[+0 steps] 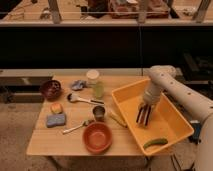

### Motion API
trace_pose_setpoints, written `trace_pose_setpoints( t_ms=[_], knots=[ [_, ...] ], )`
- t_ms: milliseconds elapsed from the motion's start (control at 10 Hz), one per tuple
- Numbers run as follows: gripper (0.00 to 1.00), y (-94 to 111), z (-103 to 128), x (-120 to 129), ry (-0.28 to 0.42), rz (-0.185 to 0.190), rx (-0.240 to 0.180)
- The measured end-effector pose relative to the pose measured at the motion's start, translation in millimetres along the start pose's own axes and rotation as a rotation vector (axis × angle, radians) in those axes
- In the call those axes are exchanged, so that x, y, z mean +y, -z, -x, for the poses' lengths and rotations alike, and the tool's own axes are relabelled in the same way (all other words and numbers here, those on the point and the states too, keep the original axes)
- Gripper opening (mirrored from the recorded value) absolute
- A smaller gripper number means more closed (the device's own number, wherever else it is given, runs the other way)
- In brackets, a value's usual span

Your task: Wipe tray with eraser

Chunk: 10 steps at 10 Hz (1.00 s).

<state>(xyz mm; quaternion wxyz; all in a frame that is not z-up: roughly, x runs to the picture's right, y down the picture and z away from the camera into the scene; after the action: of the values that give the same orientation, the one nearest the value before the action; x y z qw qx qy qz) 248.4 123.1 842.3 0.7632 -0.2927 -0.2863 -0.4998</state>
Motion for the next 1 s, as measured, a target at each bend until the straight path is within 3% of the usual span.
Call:
trace_pose_setpoints(
  t_ms=[300,500,1000],
  knots=[
    [0.44,-15.9,8.2,15.4,-0.030,0.021,-0.019],
    [0.44,-21.0,27.2,28.8,-0.035,0.039,-0.009],
    [0.44,-27.1,65.0,43.5,-0.014,0.036,-0.011]
  ],
)
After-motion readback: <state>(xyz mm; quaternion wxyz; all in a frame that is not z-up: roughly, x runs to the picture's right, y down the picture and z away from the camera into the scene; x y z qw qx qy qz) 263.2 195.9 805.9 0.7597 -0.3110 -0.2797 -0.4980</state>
